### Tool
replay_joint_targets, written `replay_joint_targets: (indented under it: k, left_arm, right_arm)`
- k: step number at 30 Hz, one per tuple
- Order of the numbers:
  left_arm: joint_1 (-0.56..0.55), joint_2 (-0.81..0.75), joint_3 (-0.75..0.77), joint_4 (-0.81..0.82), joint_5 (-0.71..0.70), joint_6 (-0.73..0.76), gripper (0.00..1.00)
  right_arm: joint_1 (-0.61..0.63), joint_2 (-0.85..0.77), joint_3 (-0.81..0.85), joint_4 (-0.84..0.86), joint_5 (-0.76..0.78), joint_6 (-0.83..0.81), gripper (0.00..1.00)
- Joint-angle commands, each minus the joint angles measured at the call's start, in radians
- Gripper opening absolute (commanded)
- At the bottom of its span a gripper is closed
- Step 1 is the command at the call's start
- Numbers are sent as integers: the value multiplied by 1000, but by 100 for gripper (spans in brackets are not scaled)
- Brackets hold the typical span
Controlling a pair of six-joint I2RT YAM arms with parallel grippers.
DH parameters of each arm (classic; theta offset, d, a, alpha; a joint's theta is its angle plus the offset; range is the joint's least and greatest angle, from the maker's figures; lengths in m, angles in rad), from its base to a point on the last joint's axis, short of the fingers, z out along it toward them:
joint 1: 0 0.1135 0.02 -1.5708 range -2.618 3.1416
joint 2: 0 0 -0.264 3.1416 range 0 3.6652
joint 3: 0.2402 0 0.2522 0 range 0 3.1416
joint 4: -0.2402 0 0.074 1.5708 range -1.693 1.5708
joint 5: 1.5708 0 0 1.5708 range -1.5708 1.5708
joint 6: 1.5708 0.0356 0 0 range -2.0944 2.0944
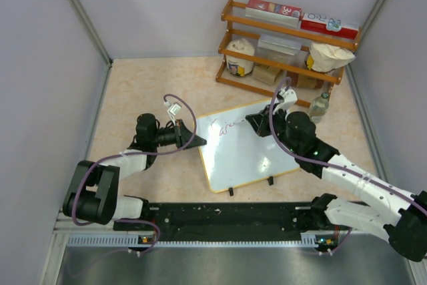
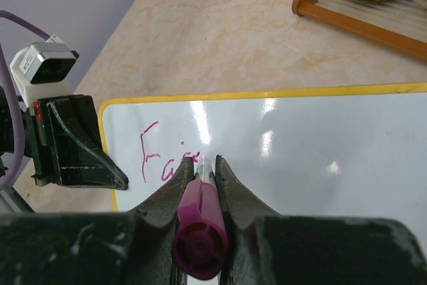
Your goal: Write a sentence on the whiteboard
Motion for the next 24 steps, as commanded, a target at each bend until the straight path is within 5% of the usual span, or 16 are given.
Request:
replay_joint_targets:
  k: [1, 24]
  left_arm:
    - [-15, -6, 14, 14, -3, 83, 0]
    - [-15, -9, 14, 12, -3, 83, 0]
  right_arm:
    - [-10, -19, 30, 42, -16, -3, 0]
    - [-10, 39, 16, 54, -16, -1, 0]
